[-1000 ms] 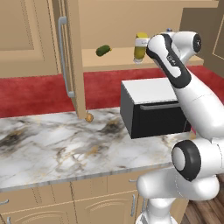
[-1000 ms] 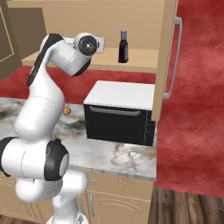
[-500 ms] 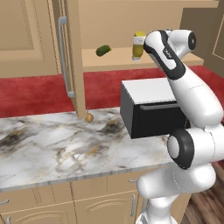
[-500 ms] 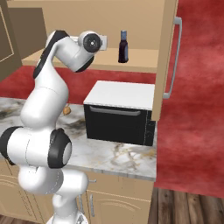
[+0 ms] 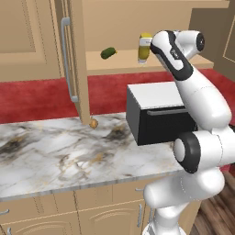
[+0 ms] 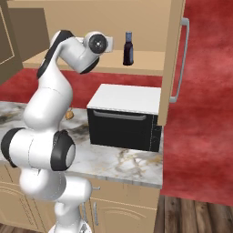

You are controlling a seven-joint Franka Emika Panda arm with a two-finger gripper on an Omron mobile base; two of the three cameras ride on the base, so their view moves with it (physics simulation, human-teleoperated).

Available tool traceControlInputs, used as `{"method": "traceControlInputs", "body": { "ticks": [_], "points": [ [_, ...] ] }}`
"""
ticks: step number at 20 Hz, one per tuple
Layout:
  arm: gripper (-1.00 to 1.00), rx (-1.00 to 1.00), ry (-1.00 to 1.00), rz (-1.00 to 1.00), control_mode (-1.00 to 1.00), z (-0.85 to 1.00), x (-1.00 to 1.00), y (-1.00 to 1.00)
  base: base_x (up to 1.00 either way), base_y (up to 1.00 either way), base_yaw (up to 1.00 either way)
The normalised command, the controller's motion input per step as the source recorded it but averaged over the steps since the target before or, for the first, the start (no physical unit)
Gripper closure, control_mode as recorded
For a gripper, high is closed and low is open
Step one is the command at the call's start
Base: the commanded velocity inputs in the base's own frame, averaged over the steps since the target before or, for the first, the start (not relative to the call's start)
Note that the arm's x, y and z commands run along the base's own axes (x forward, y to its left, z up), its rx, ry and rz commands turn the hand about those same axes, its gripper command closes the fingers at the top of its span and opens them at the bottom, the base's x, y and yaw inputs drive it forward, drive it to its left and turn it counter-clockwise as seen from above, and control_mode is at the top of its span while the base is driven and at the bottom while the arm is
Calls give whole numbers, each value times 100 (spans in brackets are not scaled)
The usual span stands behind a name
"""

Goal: Pick the condiment bottle and mustard from the counter and place them in the cabinet.

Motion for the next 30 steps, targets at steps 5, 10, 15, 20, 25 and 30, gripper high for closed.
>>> {"method": "traceControlInputs", "body": {
  "ticks": [5, 10, 15, 20, 25, 30],
  "points": [
    [100, 0, 0, 0, -100, -9, 37, 0, 0, 0, 0],
    [100, 0, 0, 0, -100, -1, 32, 0, 0, 0, 0],
    [100, 0, 0, 0, -100, -3, 15, 0, 0, 0, 0],
    [-100, 0, 0, 0, -100, -9, 12, 0, 0, 0, 0],
    [-100, 0, 0, 0, -100, -5, 0, 0, 0, 0, 0],
    [-100, 0, 0, 0, -100, -1, 4, -1, 0, 0, 0]
  ]
}}
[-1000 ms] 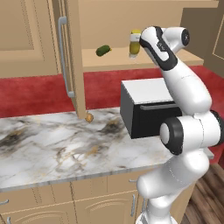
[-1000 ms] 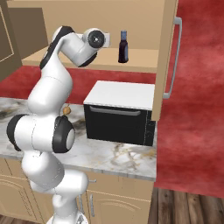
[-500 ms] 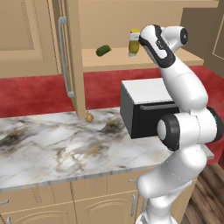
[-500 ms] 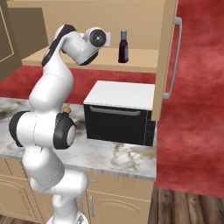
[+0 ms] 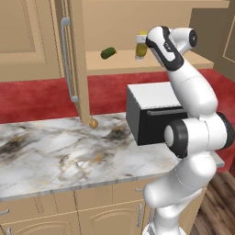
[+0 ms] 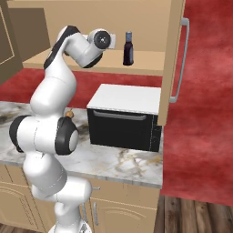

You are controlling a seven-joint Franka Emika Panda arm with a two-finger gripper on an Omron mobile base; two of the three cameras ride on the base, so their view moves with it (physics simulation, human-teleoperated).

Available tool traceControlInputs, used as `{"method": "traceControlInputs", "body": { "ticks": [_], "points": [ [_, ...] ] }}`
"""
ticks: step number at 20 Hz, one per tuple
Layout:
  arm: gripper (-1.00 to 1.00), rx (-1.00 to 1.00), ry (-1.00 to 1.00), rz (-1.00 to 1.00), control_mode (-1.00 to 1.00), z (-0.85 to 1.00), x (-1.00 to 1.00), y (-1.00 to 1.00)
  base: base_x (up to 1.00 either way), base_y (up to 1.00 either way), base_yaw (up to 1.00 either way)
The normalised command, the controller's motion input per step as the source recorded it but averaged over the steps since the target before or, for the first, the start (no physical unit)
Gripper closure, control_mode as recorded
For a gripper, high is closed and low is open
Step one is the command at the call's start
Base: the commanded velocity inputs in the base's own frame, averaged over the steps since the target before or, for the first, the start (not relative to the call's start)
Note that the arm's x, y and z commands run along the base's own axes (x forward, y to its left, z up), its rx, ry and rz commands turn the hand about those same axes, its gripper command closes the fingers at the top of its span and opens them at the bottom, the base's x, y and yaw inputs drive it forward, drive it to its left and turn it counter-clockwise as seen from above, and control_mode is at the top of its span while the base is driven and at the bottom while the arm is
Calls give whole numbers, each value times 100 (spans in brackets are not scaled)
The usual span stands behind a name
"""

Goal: Pick the condiment bottle and mustard from the counter and place them in the cabinet.

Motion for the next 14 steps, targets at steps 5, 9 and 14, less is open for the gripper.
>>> {"method": "traceControlInputs", "body": {
  "ticks": [5, 9, 14],
  "points": [
    [-100, -2, 0, 0, -100, 0, 10, 0, 0, 0, 0],
    [-100, -7, -1, 0, -100, -4, 20, 0, 0, 0, 0],
    [-100, -7, -1, 0, -100, -2, 14, 0, 0, 0, 0]
  ]
}}
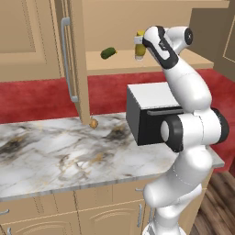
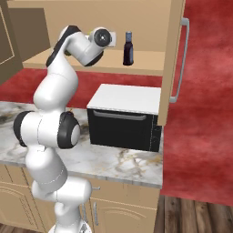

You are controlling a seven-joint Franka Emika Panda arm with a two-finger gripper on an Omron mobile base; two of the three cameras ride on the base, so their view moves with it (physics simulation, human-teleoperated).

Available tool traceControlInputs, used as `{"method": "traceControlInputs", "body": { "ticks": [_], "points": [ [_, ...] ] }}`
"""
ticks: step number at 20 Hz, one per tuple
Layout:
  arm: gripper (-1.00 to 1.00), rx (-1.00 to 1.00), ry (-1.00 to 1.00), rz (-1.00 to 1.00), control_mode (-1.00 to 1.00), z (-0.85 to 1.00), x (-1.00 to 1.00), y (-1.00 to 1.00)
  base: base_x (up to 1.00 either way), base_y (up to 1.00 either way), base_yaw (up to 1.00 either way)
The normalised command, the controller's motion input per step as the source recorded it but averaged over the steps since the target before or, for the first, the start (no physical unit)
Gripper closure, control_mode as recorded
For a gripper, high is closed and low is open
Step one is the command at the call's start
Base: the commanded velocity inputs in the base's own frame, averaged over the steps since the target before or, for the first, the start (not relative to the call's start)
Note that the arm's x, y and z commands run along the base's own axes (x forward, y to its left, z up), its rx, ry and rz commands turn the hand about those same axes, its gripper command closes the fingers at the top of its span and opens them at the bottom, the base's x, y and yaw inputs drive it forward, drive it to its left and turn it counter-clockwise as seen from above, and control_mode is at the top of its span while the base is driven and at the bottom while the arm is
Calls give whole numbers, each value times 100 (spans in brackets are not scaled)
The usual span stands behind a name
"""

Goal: Pick the condiment bottle and mustard from the counter and place them in the cabinet.

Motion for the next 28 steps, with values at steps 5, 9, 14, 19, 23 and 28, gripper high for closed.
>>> {"method": "traceControlInputs", "body": {
  "ticks": [5, 9, 14, 19, 23, 28],
  "points": [
    [-100, -7, -5, 0, -100, 0, 0, 0, 0, 0, 0],
    [-100, -6, -7, 0, -100, 0, -1, 0, 0, 0, 0],
    [-100, -9, -7, 1, -100, 0, -2, 0, 0, 0, 0],
    [-100, -7, -14, 0, -100, 12, -51, 0, 0, 0, 0],
    [-100, -5, -18, 1, -100, 13, -96, 0, 0, 0, 0],
    [-100, -2, -8, 0, -100, -5, -100, 7, 0, 0, 0]
  ]
}}
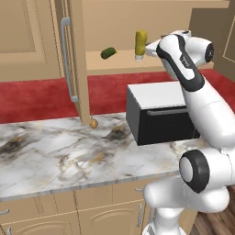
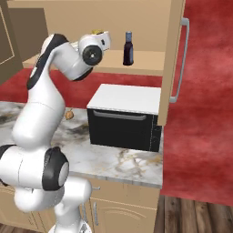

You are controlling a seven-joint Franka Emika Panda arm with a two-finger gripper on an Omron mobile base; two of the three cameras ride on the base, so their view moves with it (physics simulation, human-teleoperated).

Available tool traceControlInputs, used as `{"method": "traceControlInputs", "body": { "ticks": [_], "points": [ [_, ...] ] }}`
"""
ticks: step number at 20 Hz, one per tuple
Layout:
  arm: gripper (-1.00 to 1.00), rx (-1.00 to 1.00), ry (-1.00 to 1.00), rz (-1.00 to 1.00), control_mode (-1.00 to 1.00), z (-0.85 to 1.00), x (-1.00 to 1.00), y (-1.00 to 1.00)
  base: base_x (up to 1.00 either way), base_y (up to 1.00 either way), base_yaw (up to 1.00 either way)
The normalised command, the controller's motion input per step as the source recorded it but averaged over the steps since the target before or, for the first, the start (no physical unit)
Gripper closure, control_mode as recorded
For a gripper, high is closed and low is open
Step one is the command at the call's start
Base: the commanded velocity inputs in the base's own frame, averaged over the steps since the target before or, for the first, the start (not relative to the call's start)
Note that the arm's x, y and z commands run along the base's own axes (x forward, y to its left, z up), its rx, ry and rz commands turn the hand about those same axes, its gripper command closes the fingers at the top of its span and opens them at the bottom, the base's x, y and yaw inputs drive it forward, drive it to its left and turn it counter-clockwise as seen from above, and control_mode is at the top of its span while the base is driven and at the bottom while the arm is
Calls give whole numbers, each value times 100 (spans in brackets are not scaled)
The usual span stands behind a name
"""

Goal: Pick the condiment bottle and mustard from the counter and place them in the cabinet.

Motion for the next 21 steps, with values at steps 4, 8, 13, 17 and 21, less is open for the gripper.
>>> {"method": "traceControlInputs", "body": {
  "ticks": [4, 8, 13, 17, 21],
  "points": [
    [-100, -4, 0, 0, -100, -30, -95, 11, 0, 0, 0],
    [-100, -6, 1, -1, -100, -37, -88, 11, 0, 0, 0],
    [-100, -3, 6, -3, -100, -42, -75, 7, 0, 0, 0],
    [-100, -2, 13, -4, -100, -65, -63, 5, 0, 0, 0],
    [-100, -1, 22, -5, -100, -79, -36, 2, 0, 0, 0]
  ]
}}
